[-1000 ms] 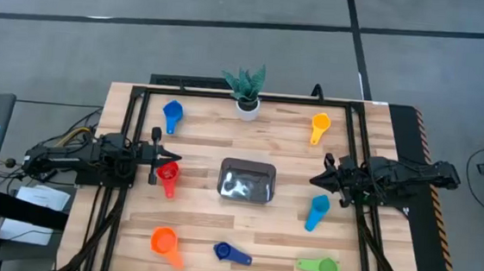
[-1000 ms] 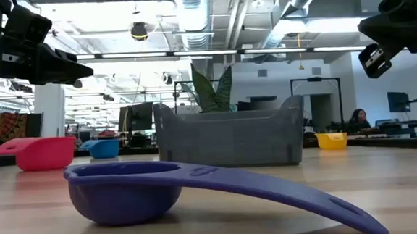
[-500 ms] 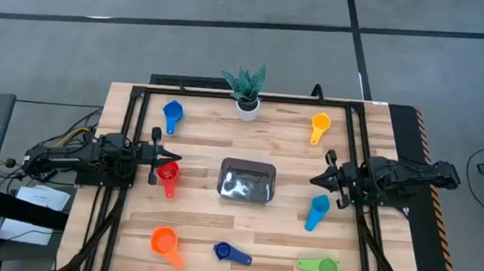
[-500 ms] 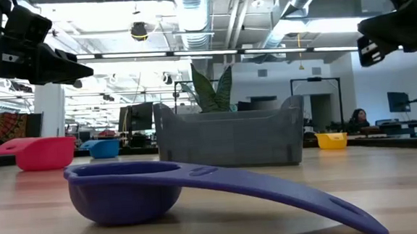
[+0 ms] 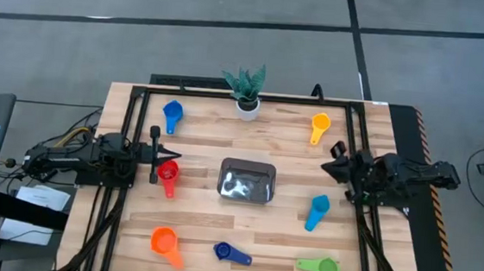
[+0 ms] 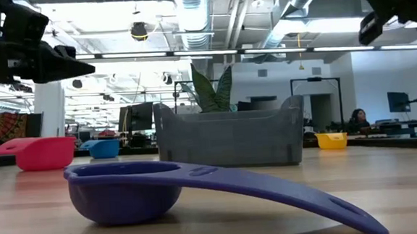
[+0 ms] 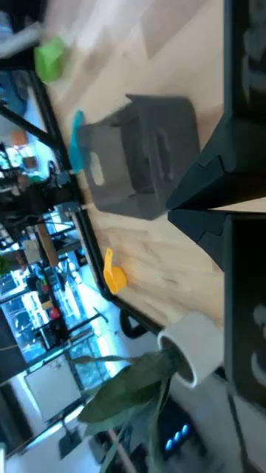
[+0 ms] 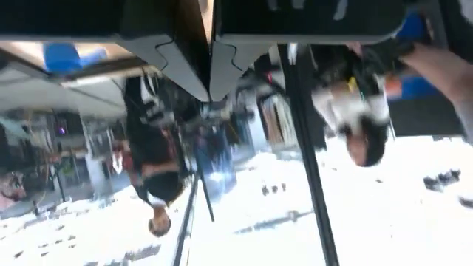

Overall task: Nest measuring cups in basket
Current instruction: Stack the red measuring cup on top of the orange measuring cup

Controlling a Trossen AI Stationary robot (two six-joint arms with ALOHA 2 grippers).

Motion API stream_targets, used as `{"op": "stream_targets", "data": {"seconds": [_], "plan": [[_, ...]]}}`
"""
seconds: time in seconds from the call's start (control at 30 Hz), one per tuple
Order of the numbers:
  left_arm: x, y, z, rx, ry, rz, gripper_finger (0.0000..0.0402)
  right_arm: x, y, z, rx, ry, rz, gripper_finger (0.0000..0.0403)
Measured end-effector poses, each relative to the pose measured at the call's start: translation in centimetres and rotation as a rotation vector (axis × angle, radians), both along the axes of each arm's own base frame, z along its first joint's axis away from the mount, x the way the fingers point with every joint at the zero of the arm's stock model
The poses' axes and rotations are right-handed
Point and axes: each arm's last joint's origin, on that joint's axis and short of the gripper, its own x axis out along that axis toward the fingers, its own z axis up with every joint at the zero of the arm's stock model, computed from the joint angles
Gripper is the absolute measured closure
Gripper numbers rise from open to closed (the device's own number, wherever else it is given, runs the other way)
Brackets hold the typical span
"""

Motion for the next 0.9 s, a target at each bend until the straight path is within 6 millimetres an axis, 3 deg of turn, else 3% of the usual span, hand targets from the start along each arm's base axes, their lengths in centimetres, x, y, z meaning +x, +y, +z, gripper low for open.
{"op": "stream_targets", "data": {"seconds": [0.1, 0.2, 0.3, 0.47, 0.6, 0.9], "plan": [[0.0, 0.1, 0.1, -0.103, -0.028, 0.041, 0.0401, -0.2, 0.0, 0.6, 0.005, -0.019, 0.000, 0.0370], [-0.2, 0.5, 0.7, -0.386, -0.171, 0.149, 0.0401, -0.5, -0.3, 1.4, 0.035, -0.090, -0.073, 0.0373], [-0.4, 0.8, 1.1, -0.637, -0.277, 0.237, 0.0401, -0.9, -1.0, 1.9, 0.183, -0.145, -0.264, 0.0377], [-0.6, 0.7, 2.5, -0.696, -0.306, 0.232, 0.0401, -1.2, -2.2, 1.3, 0.464, -0.125, -0.623, 0.0383], [-0.6, 0.8, 4.8, -0.689, -0.290, 0.287, 0.0401, -0.8, -2.3, 0.4, 0.539, -0.077, -0.585, 0.0384], [1.4, 1.0, 5.9, -0.763, -0.025, 0.426, 0.0401, 0.0, -2.1, -1.0, 0.665, 0.045, -0.427, 0.0388]]}}
